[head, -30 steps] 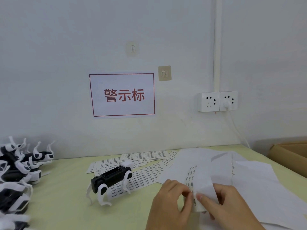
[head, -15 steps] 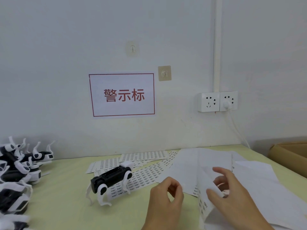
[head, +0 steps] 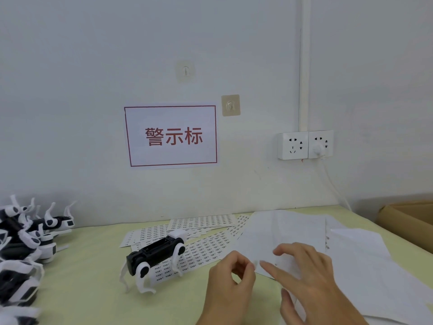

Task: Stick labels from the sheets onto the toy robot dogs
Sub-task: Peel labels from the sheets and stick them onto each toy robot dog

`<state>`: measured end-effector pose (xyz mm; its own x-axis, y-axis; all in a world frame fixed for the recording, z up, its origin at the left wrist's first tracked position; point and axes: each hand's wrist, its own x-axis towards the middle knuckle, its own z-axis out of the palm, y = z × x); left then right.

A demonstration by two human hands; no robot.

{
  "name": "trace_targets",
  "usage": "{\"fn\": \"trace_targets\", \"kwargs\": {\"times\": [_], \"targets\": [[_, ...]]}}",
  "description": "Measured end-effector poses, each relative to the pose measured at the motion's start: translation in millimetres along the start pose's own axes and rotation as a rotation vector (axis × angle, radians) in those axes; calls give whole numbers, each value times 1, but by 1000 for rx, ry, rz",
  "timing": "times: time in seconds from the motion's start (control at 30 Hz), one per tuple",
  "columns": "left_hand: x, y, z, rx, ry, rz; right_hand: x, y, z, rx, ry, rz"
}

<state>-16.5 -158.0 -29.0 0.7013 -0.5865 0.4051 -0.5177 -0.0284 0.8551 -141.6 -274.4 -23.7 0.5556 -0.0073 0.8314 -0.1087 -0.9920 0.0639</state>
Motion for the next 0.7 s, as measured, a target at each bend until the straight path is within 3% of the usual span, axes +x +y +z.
{"fn": "trace_targets", "kwargs": {"times": [0.2,0.4,0.7], "targets": [[-3,4,-2,-45,-39,62,-5,2,8,-75,-90,-96],[-6,7,-5,-82,-85,76,-3,1,8,-67,-79,-35],[-9,9,-4,-68,-124,111,-1,-3,-2,215,28,-11]]}}
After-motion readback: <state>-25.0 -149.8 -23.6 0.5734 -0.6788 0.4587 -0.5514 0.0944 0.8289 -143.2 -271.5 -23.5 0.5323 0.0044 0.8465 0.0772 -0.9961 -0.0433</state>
